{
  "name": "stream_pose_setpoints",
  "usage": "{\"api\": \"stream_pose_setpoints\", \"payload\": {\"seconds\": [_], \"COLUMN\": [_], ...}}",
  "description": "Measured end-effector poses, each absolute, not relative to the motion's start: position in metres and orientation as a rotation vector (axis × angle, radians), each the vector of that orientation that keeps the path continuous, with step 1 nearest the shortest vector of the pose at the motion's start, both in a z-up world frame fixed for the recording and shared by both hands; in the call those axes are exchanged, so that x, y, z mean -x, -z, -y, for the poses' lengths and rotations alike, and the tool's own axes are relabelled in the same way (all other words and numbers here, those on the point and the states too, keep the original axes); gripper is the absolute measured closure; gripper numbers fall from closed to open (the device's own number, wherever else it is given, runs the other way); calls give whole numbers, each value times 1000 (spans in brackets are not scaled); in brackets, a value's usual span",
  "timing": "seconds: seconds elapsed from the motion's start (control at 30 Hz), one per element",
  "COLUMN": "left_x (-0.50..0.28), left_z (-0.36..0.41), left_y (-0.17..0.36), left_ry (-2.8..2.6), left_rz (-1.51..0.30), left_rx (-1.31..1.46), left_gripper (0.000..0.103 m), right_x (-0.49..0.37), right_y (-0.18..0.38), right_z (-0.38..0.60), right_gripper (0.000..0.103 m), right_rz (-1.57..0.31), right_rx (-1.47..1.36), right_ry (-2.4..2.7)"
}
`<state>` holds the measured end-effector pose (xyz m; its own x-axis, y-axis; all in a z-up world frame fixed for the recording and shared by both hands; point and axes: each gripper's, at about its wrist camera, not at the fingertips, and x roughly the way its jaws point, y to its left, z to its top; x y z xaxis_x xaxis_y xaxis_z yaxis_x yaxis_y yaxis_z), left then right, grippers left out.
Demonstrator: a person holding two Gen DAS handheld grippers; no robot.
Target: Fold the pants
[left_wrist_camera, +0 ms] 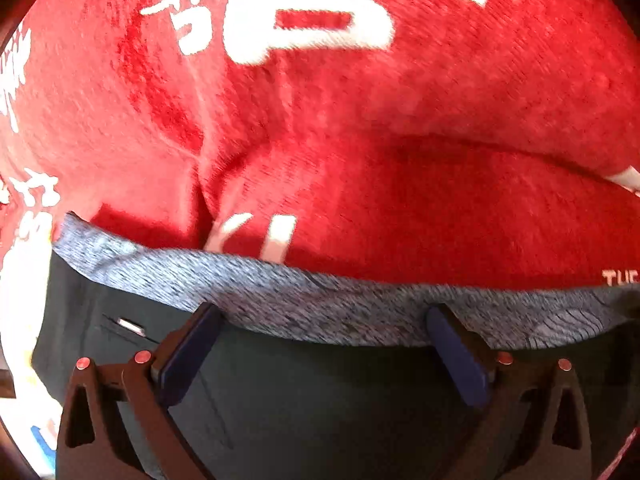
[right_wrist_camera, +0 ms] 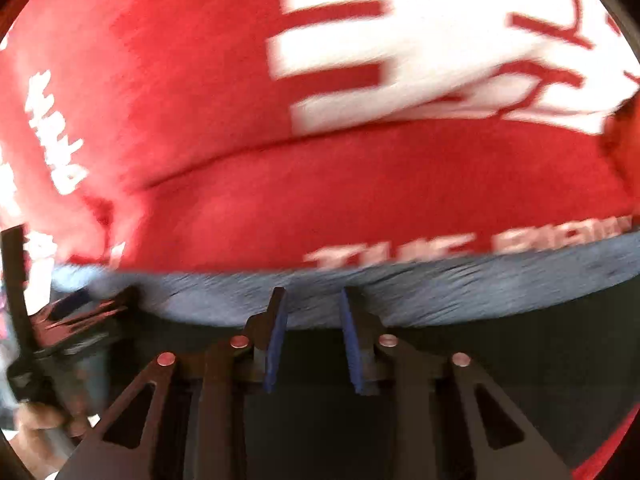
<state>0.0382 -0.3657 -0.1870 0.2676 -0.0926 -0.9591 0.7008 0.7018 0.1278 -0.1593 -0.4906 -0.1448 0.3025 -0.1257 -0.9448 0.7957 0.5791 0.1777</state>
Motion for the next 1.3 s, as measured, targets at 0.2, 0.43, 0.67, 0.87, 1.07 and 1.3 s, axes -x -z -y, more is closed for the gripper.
{"api": "stream_pose_setpoints", "payload": {"seconds": [0.2, 0.43, 0.67, 0.87, 1.07, 1.3], "left_x": [-19, 61, 72, 82, 110, 156], "left_z": [348, 331, 317, 332, 350, 406], "left_y": [148, 162, 176, 168, 148, 138], "left_ry": [656, 737, 700, 679, 744, 856], "left_rz": [-1170, -1216, -1227, -1189, -1187, -1169], "left_rx": [-623, -732, -675, -786, -772, -760], "left_gripper": [0, 0, 0, 0, 0, 0], "right_x": [221, 282, 283, 286, 321, 398], "right_y": [120, 120, 127, 125, 108, 111], "right_z": [503, 457, 435, 442, 444, 467], "right_gripper": [62, 54, 38, 37, 36, 36], "right_rz": [-1098, -1155, -1111, -1079, -999, -797], "right_rx": [-800, -778, -699, -794, -893, -1173], "right_ry": [756, 794, 778, 755, 740, 820]}}
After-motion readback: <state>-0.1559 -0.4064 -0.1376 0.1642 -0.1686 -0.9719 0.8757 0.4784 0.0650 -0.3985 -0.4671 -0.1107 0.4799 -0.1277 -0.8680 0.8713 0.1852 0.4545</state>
